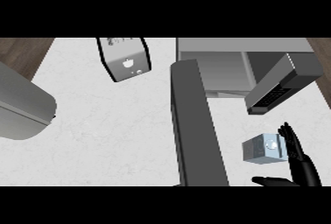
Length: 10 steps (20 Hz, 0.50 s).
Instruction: Pick up the milk, place it into the microwave and close the microwave
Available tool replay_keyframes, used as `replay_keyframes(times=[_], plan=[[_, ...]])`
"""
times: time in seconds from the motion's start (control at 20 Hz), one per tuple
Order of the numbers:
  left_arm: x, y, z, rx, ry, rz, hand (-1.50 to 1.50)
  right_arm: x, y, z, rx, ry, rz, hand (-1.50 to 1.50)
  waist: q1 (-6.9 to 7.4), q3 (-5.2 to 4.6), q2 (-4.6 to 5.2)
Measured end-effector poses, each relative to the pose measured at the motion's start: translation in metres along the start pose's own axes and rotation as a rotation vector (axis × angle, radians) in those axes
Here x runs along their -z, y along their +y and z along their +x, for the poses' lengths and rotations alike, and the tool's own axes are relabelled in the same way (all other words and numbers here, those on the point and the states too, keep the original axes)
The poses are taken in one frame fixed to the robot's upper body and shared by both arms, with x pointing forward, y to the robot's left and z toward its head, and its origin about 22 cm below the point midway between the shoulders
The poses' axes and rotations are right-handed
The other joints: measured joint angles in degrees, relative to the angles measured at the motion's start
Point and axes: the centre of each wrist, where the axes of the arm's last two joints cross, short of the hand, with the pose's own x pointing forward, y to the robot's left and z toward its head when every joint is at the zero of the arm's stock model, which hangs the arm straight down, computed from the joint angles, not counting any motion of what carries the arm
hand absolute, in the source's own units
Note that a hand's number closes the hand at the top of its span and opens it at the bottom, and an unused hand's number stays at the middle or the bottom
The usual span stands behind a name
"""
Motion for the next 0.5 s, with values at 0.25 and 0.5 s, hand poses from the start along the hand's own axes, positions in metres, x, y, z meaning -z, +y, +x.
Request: replay_keyframes(times=[0.25, 0.5], plan=[[-0.003, 0.007, 0.003, 0.008, 0.006, 0.001, -1.50, 0.010, 0.008, -0.015, -0.017, -0.004, 0.015, -1.50, 0.06, 0.00, 0.00], [-0.008, 0.007, 0.002, 0.005, 0.006, -0.003, -1.50, 0.019, 0.010, -0.029, 0.004, -0.011, 0.034, 1.50, 0.27, 0.01, 0.01]])
